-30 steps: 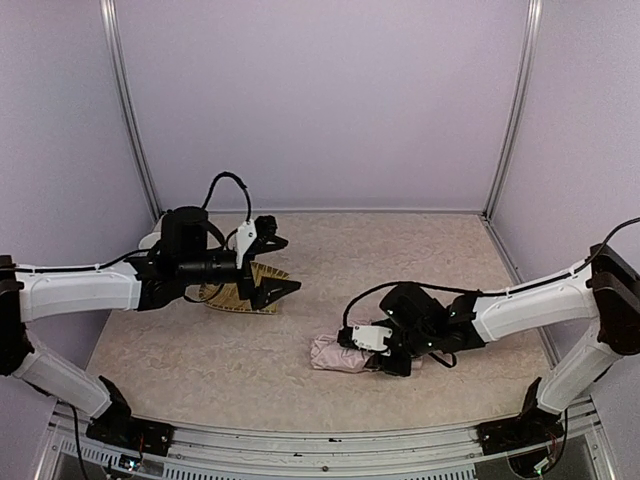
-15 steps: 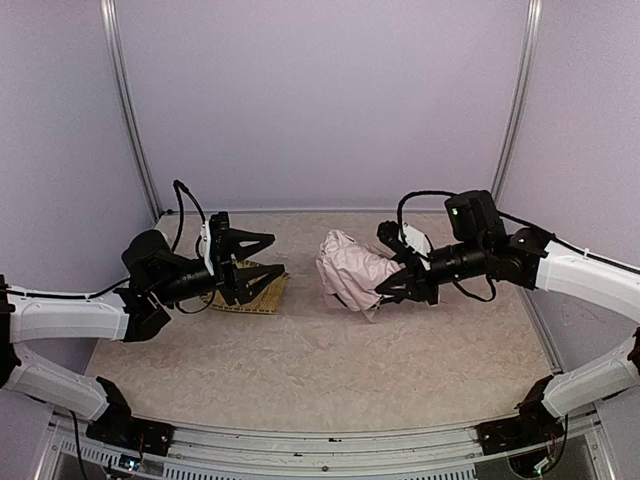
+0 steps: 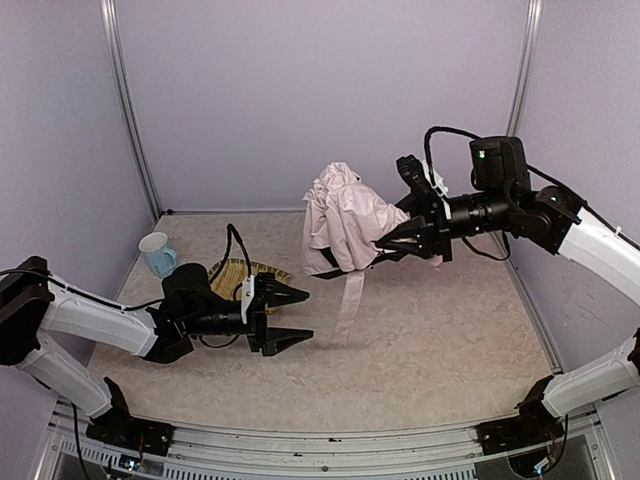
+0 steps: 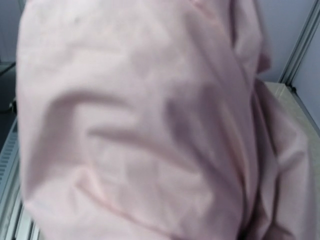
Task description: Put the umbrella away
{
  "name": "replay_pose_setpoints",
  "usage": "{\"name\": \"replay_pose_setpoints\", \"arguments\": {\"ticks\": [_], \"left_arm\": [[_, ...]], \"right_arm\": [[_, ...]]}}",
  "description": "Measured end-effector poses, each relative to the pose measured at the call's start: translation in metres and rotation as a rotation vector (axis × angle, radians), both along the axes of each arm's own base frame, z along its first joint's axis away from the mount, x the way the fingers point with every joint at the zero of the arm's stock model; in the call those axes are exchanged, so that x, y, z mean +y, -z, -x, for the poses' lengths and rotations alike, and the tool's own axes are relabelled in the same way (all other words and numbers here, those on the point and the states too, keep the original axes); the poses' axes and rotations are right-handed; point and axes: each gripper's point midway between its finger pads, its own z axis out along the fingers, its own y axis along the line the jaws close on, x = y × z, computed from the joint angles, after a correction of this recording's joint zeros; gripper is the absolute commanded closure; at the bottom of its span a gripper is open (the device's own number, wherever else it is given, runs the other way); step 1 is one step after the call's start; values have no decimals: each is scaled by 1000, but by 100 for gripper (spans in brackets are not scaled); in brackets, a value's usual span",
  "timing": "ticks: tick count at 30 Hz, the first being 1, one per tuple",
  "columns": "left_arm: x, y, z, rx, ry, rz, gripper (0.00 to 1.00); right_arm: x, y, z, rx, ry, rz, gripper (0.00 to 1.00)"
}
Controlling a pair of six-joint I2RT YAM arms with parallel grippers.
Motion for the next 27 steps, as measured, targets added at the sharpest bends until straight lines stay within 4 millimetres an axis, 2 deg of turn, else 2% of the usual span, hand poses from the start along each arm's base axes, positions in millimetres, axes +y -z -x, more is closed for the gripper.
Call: {"name": "replay_pose_setpoints", "arguments": {"ticks": [5, 7, 10, 13, 14, 16, 18, 19, 21, 23, 27], "left_arm": [[-24, 13, 8, 6, 35, 45, 23], [-36, 13, 5, 7, 40, 70, 26], [-53, 9, -4, -5, 30, 103, 43], [-57, 2, -9, -5, 21, 133, 57], [-58, 0, -9, -10, 21, 140, 57], [-58, -3, -9, -15, 22, 147, 46], [-59, -4, -10, -23, 20, 146, 42], [-60, -4, -10, -22, 17, 147, 45], [-59, -5, -13, -26, 5, 147, 62], [-59, -3, -14, -26, 0, 141, 98], [-61, 7, -12, -13, 18, 93, 100]], "right_arm": [[3, -12, -1, 28, 7, -51, 100], [5, -18, -1, 32, 1, -73, 100], [6, -24, 0, 35, -7, -99, 100], [7, -28, 0, 35, -6, -111, 100], [6, -28, 0, 36, -4, -113, 100], [5, -27, 1, 36, -2, -115, 100], [4, -26, 2, 37, 0, -119, 100], [4, -25, 3, 40, 0, -119, 100], [4, -23, 2, 48, 2, -118, 100], [4, -23, 2, 51, 3, -118, 100], [3, -22, -1, 48, 23, -115, 100]]}}
